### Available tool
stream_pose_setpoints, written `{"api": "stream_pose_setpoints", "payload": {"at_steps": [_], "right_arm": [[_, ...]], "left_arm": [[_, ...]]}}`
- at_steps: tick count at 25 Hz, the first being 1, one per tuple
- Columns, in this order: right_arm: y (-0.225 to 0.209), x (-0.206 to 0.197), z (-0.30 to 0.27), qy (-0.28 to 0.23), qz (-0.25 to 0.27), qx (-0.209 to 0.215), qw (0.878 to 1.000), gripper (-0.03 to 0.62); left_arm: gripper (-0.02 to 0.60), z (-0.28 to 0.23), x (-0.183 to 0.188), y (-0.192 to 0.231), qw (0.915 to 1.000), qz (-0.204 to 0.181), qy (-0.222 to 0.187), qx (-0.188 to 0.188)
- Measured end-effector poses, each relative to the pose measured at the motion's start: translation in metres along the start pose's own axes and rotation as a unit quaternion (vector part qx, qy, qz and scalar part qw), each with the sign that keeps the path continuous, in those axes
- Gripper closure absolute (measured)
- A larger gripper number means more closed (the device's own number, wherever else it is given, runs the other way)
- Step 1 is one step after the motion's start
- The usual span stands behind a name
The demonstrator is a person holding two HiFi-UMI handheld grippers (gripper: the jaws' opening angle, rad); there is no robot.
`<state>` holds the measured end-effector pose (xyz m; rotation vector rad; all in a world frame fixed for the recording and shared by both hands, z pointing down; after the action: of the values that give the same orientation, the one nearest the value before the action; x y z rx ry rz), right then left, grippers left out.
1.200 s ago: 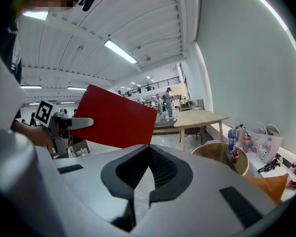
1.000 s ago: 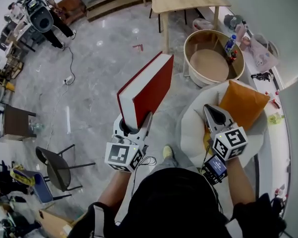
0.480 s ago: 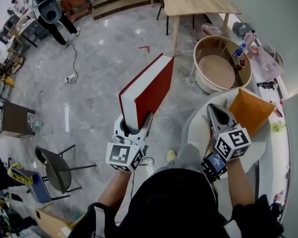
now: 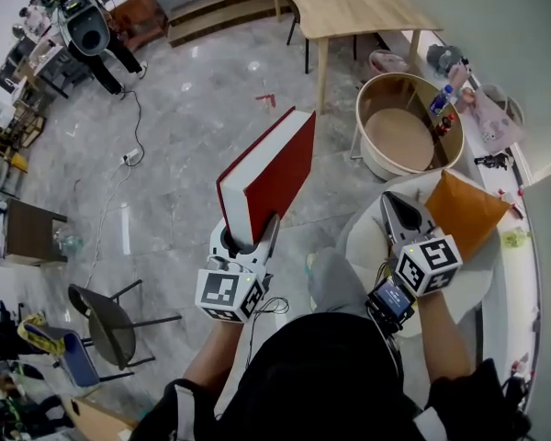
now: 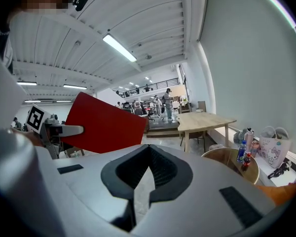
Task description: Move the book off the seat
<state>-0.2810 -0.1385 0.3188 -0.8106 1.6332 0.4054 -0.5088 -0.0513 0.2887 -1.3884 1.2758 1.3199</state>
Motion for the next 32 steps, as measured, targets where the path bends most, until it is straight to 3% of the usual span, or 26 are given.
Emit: {"api": "stream_pose_setpoints", "payload": {"at_steps": [11,21,32], "right_arm": [[-0.058,0.01,-0.02,-0.022,-0.016,-0.041,0.999,0.588],[-0.156,0.016,-0.063,-0.02,-0.03,-0.092,0.995,0.588],[-0.253,0.031,-0.137,0.006,-0.055,-0.126,0.991,0.588]], "left_arm": [[0.334,-0.077,0.012,-0.01,0.9987,-0.022,0.002,-0.047],[0.334,-0.209,0.017,-0.025,0.9931,-0.033,0.014,-0.112],[0.334,-0.347,0.029,-0.012,0.9888,-0.032,0.035,-0.142]]}}
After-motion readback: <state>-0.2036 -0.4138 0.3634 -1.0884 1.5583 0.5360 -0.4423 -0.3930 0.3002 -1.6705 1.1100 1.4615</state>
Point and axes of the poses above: the fingertips, and each gripper's own axes: z backward along the fingers, y to its left, x out of its top, the point moved 1 cm from there along z, backward along the fingers, and after that the axes turned 4 degrees about -y, right-handed, at the moved point
